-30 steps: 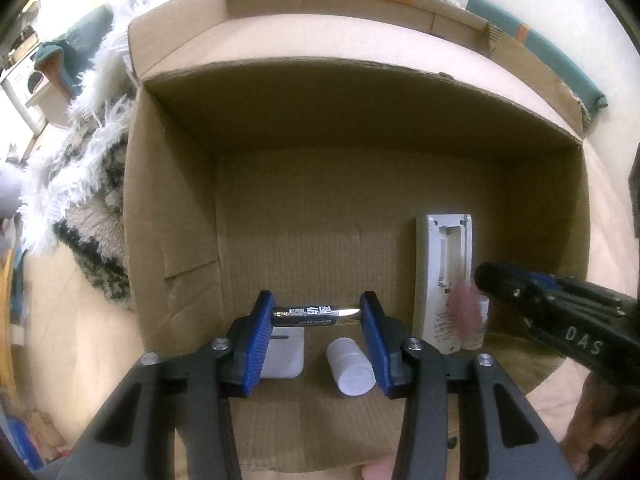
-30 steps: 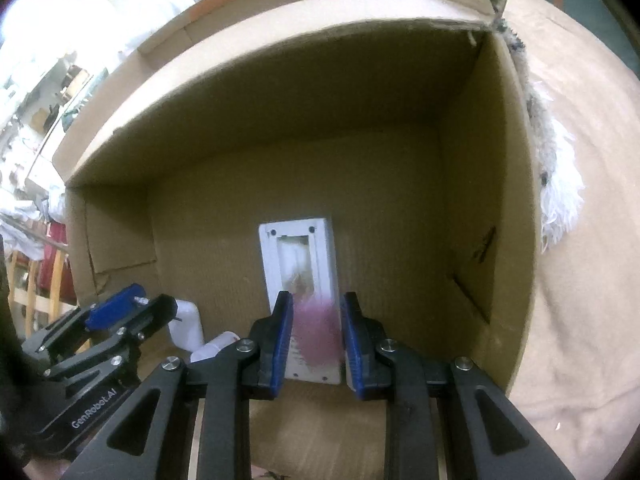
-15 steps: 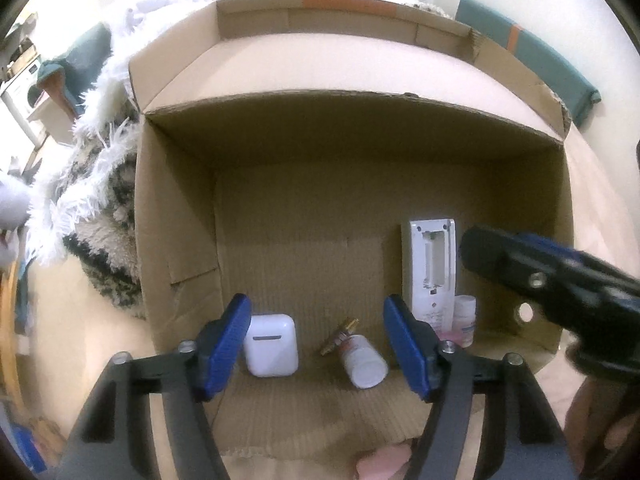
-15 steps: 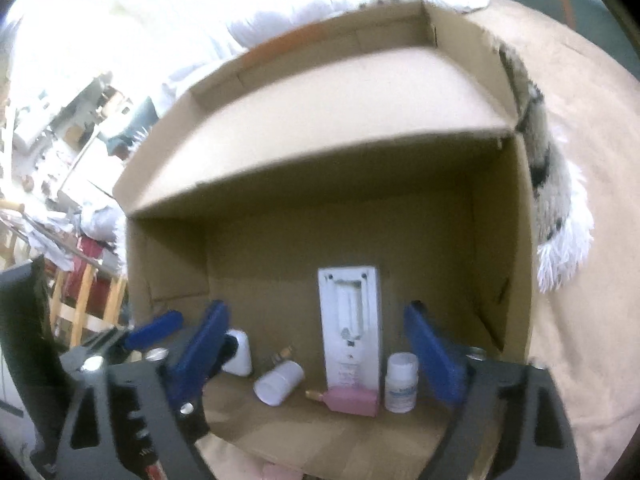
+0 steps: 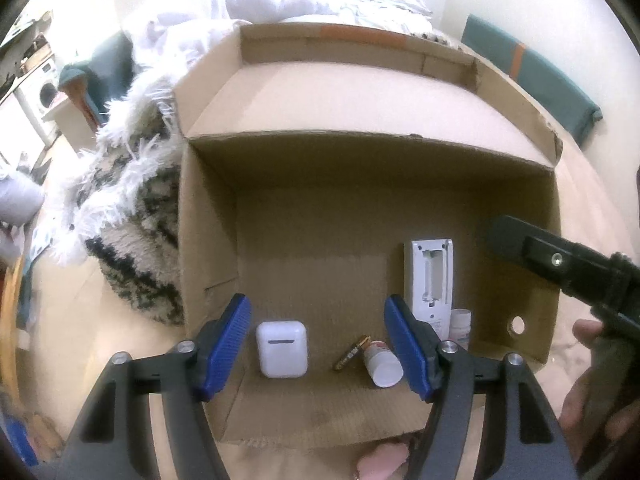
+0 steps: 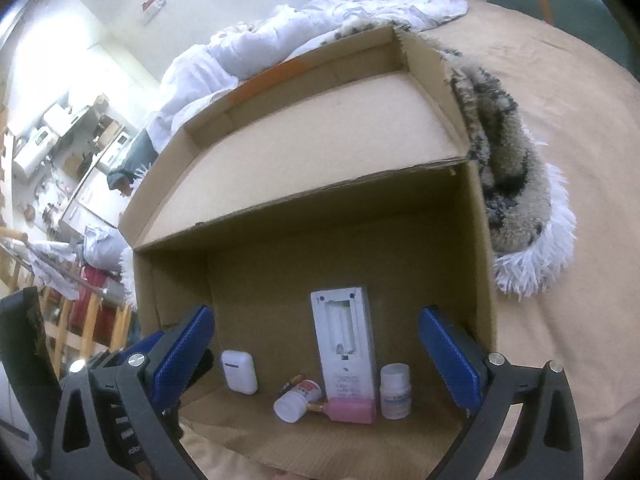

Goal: Organize rigid objects
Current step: 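Withdraw both open tools from the box toward the pink pouch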

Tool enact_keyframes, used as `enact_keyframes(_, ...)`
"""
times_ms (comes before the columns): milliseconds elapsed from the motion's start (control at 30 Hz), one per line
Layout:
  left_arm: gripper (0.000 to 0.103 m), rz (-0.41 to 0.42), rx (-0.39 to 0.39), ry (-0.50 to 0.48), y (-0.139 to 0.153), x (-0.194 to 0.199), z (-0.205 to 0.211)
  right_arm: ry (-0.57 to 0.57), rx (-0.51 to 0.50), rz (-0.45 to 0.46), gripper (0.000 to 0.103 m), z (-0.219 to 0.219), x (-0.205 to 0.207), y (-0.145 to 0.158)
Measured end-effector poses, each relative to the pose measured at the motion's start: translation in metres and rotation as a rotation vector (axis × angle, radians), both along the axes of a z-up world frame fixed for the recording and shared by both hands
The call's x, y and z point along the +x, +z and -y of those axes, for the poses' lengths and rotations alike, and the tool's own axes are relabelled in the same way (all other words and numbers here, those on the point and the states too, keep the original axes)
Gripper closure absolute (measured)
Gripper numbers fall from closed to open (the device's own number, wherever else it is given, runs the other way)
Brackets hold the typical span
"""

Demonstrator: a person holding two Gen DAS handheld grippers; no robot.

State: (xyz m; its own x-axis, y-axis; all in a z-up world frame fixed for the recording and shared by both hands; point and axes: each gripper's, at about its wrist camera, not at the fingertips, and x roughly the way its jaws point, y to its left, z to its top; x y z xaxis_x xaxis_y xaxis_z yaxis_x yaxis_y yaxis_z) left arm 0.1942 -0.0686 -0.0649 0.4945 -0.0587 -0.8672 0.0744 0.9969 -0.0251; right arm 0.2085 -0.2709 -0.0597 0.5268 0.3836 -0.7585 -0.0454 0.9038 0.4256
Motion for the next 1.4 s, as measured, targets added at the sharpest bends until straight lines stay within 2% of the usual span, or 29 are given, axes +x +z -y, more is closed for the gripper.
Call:
enact_keyframes(233, 0.037, 0.001, -0.012, -0.003, 0.009, -0.015, -0.003, -0.015, 0.016, 0.009, 0.0, 0.002, -0.015, 0.01)
enact_keyframes(400, 0.036, -0.009, -0.04, 0.039, 0.008, -0.029, -0.012, -0.008, 0.013, 0.013, 0.0, 0.003, -0.033, 0.015)
enact_keyframes(567, 0.035, -0.044, -0.07, 0.077, 0.002, -0.046, -0.022, -0.004, 0.046, -0.046, 0.0, 0.003, -0.056, 0.003)
enact_keyframes(767, 0.035, -0.107, -0.099, 0.107, -0.015, -0.064, -0.034, -0.018, 0.032, -0.077, 0.0, 0.002, -0.079, -0.004)
enact_keyframes(933, 0.035, -0.193, -0.093, 0.099, -0.043, -0.077, -0.029, -0.063, 0.057, -0.169, 0.0, 0.01, -0.091, -0.023)
enact_keyframes(1033, 0.035, -0.259, -0.121, 0.037, -0.061, -0.082, -0.017, -0.082, 0.092, -0.227, 0.0, 0.015, -0.094, -0.036)
enact_keyframes(1067, 0.035, -0.296, -0.126, -0.013, -0.071, -0.082, -0.007, -0.086, 0.092, -0.24, 0.0, 0.016, -0.093, -0.039)
enact_keyframes(1133, 0.035, -0.333, -0.103, -0.074, -0.083, -0.082, 0.005, -0.087, 0.078, -0.25, 0.0, 0.016, -0.092, -0.041)
enact_keyframes(1400, 0.036, -0.346, -0.025, -0.267, -0.101, -0.093, 0.048, -0.08, 0.08, -0.26, 0.0, 0.017, -0.09, -0.042)
